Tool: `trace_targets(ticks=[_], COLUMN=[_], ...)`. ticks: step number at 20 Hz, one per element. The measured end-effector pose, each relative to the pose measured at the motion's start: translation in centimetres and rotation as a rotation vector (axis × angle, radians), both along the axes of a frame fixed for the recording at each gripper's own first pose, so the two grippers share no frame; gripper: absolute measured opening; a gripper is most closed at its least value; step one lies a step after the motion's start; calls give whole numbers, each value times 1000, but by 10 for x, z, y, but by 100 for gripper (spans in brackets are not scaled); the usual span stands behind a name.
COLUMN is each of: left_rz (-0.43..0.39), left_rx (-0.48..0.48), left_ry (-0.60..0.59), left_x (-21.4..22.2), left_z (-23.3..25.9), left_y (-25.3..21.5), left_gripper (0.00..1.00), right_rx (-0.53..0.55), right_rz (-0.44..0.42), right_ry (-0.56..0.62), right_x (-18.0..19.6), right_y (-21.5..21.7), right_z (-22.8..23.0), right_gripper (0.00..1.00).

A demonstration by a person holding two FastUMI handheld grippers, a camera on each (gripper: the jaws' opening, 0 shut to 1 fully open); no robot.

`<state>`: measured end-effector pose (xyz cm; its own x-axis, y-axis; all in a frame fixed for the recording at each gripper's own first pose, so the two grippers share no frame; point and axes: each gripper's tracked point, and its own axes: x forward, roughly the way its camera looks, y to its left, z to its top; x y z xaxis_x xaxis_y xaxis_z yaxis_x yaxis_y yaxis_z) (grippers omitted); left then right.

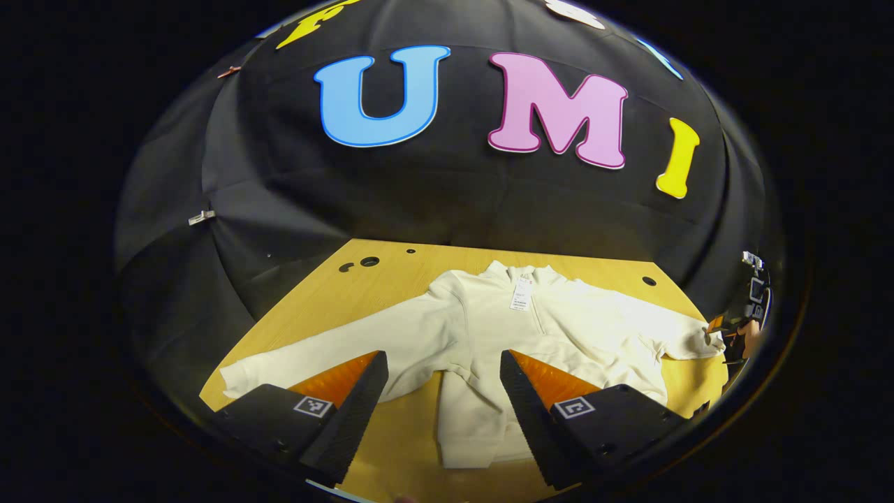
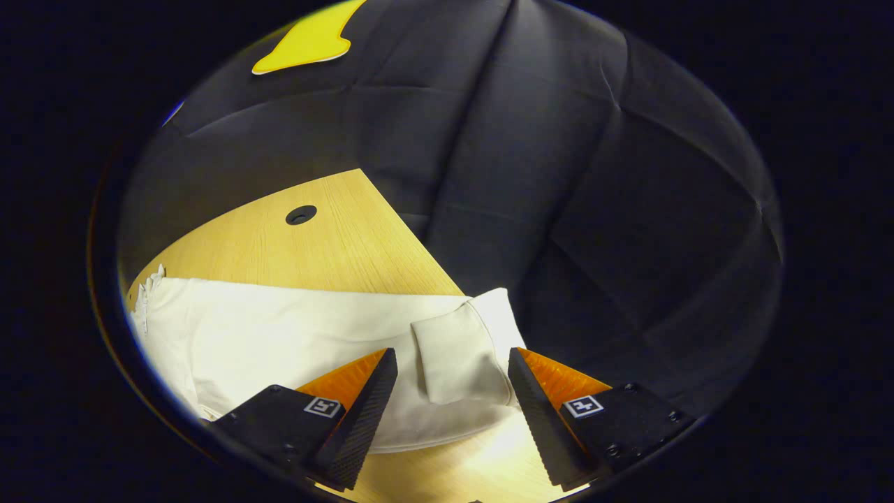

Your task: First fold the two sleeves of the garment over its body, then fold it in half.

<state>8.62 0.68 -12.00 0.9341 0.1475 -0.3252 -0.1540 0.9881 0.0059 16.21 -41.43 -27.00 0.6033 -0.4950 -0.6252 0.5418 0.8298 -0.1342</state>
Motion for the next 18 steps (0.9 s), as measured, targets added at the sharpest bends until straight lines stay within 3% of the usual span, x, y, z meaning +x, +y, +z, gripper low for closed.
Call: trace_targets(ticks=[2, 7, 9, 11, 12, 13, 16, 17, 18], left_rz=[-18, -44, -50, -55, -59, -62, -55, -48, -43], left_rx=[10, 6, 11, 10, 10, 12, 20, 17, 9], left_ry=[5, -4, -6, -7, -9, -10, -12, -12, -12], left_x=[2, 3, 3, 2, 1, 1, 0, 0, -1], left_z=[0, 6, 6, 7, 7, 7, 6, 6, 5], left_y=[-6, -17, -20, -24, -25, -26, -26, -26, -25], left_gripper=[99, 99, 99, 99, 99, 99, 99, 99, 99], right_rx=[16, 104, 111, 102, 88, 67, 55, 70, 82], right_rz=[11, 5, 6, 36, 53, 76, 132, 153, 168], right_ry=[51, 14, 23, 36, 50, 66, 79, 89, 87], right_x=[-3, 0, 1, 1, 0, 3, 8, 5, 3], right_y=[2, 4, 3, 6, 9, 14, 27, 29, 31], right_z=[-18, -25, -22, -23, -21, -24, -21, -21, -17], right_gripper=[98, 96, 90, 72, 37, 40, 10, 14, 12])
